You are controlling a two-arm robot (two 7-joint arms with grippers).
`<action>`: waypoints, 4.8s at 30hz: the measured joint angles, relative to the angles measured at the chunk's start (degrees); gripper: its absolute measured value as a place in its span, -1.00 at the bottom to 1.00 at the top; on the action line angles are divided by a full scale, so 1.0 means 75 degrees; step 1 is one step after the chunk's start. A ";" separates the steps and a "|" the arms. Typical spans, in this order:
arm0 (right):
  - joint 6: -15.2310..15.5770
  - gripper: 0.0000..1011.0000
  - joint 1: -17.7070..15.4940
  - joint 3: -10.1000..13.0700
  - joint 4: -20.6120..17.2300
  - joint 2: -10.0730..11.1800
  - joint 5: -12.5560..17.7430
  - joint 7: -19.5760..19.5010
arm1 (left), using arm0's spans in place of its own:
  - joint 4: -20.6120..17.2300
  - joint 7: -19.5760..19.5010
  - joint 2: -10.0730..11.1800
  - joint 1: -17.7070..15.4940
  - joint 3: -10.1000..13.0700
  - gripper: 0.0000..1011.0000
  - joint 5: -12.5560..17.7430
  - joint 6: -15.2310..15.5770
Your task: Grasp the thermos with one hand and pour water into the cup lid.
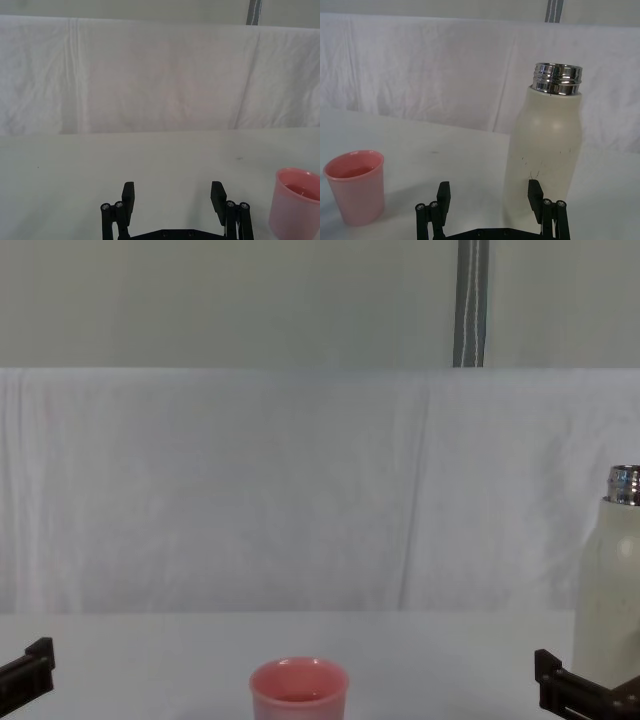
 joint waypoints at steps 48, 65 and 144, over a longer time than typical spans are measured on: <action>-0.0584 0.98 0.0209 0.1219 0.0710 -0.0689 0.0238 0.1040 | 0.0000 0.0000 0.0000 0.0000 0.0000 0.98 0.0000 0.0000; -0.0587 0.98 0.0625 0.1284 0.1079 -0.0708 0.0463 0.1295 | 0.0000 0.0000 0.0001 0.0000 0.0000 0.98 0.0000 0.0000; -0.0321 0.88 0.1734 0.1036 0.2104 -0.0481 0.0756 0.1632 | 0.0000 0.0000 0.0000 0.0000 -0.0001 0.98 0.0000 0.0000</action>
